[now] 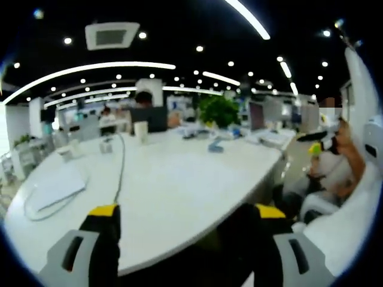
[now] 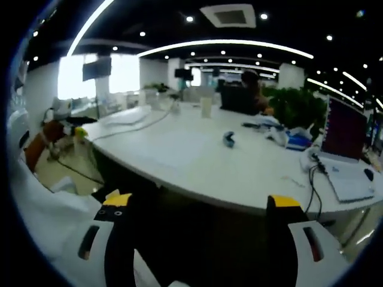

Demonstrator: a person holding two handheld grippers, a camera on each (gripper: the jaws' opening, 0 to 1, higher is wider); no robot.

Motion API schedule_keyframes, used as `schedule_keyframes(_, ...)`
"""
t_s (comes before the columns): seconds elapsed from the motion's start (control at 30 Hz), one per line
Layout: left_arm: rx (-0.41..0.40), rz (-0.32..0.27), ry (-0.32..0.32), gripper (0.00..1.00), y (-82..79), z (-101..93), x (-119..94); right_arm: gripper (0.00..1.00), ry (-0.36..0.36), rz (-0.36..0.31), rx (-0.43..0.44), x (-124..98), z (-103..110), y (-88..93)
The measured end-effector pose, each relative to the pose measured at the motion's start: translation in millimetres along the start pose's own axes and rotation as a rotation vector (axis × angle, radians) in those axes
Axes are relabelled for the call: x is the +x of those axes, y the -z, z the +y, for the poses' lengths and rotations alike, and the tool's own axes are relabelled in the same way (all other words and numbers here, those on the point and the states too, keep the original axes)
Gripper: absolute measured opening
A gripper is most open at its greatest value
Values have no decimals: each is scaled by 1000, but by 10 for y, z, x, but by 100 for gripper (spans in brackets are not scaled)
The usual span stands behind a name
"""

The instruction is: Pick up the paper insert the paper into the punch align the paper edges press the punch to punch holes

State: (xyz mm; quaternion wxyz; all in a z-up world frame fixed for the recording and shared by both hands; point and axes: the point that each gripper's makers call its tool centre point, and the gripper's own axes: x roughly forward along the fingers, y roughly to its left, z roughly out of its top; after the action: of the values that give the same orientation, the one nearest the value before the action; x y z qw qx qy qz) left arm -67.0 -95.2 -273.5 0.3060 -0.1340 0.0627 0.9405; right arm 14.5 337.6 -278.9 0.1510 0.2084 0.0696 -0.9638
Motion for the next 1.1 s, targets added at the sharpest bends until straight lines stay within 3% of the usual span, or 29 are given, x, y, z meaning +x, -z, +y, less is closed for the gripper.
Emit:
schedule_keyframes(0.13,-26,-14,-10,89,1,16,-73,90,33,9,-25,-8,-65,4)
schedule_keyframes(0.33,-18,3,-22,89,58,37,-98,90,-1,25,-42,38,24,39)
schedule_keyframes(0.63,0,8,-22,89,52,-15,-75,90,1,-10,-46,1,15,-50)
schedule_keyframes(1.1,12,10,-15,88,15,-29,-35,89,3,5,-55,14,-8,-13)
